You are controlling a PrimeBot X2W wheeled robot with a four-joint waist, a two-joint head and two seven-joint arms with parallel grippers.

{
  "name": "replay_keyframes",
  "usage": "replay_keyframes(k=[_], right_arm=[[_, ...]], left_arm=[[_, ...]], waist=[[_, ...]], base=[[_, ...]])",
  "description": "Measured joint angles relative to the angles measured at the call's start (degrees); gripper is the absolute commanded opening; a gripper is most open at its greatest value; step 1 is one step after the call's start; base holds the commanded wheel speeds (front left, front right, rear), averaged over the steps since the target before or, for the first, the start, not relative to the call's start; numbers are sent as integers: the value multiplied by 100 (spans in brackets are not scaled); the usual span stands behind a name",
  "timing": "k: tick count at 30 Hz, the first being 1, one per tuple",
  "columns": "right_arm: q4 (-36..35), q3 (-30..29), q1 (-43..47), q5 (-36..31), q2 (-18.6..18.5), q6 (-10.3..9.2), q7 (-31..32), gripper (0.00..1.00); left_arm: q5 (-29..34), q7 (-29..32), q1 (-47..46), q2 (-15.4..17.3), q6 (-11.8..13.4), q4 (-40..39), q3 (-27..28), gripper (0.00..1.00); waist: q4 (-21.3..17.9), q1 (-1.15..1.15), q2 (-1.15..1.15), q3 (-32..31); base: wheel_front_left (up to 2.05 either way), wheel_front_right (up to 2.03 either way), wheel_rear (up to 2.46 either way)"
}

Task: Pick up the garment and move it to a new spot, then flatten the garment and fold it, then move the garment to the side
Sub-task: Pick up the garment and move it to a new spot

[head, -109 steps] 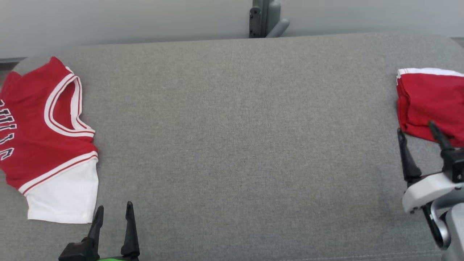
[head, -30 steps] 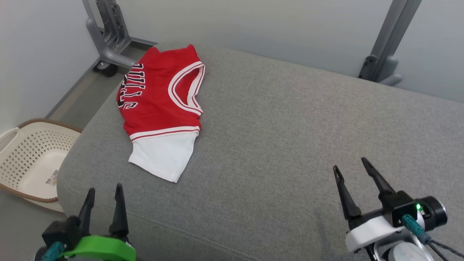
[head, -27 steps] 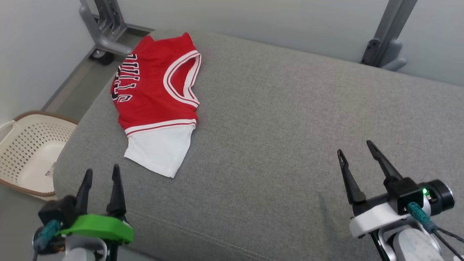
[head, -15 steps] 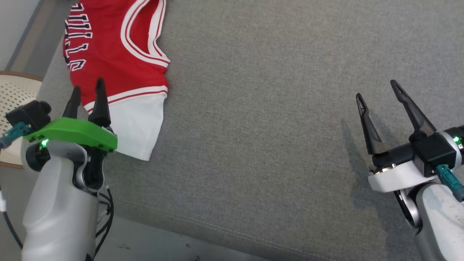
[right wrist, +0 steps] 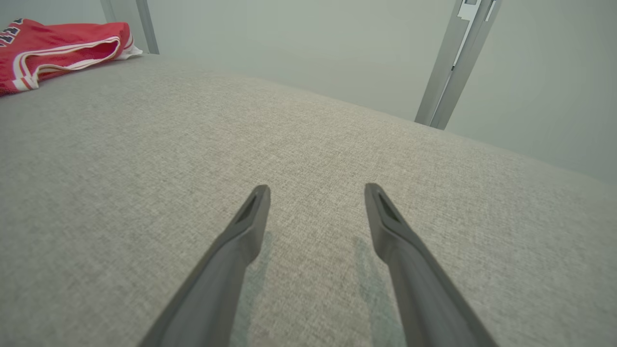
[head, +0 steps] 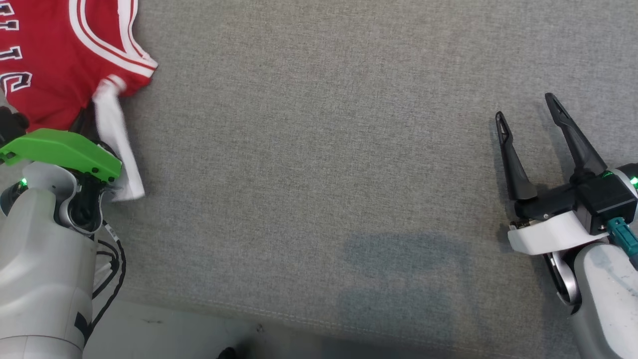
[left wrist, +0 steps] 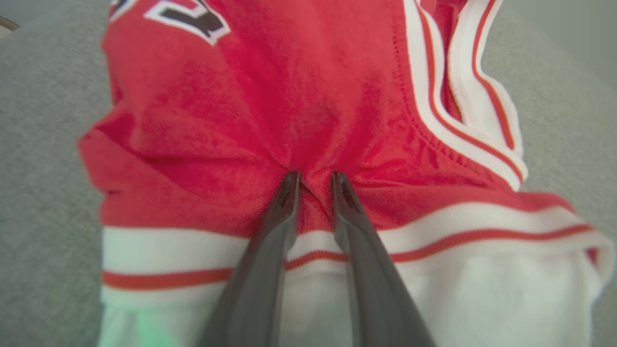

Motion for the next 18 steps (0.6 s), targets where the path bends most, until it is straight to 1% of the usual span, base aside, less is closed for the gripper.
replay_keyframes(k=[3,5,8,10,12,15,16,18], right_arm=[[100,-9,90,30,132,0,0,100],[167,-8,164,58,243,0,0,100],[244,-11,326,98,425,0,0,100],[312,11,476,109,549,0,1,100],[399,71,615,143,681,0,1,100],[477,159,825,169,842,0,1,100],[495,179,884,183,886,0,0,100],[531,219,983,209,958,0,1,100]], left_arm=[[-24,-169,46,40,9,41,-112,0],[-111,-309,175,24,22,-164,-193,0],[-99,-421,449,14,21,-689,-530,0],[-99,-405,596,13,16,-1209,-776,0],[-80,-335,742,84,15,-1728,-942,0],[-38,-96,990,181,16,-2752,-1160,0],[-25,7,1057,170,43,-3132,-1229,0],[-1,236,1205,156,190,-3996,-1369,0]], waist=[[-82,0,0,-128],[-128,0,-1,-256],[-174,0,-1,-502],[-192,0,0,-703],[-206,0,0,-930],[-244,0,-1,-1301],[-263,0,0,-1423],[-313,0,-1,-1670]], base=[[0,0,0],[0,0,0],[0,0,0],[0,0,0],[0,0,0],[0,0,0],[0,0,0],[0,0,0]])
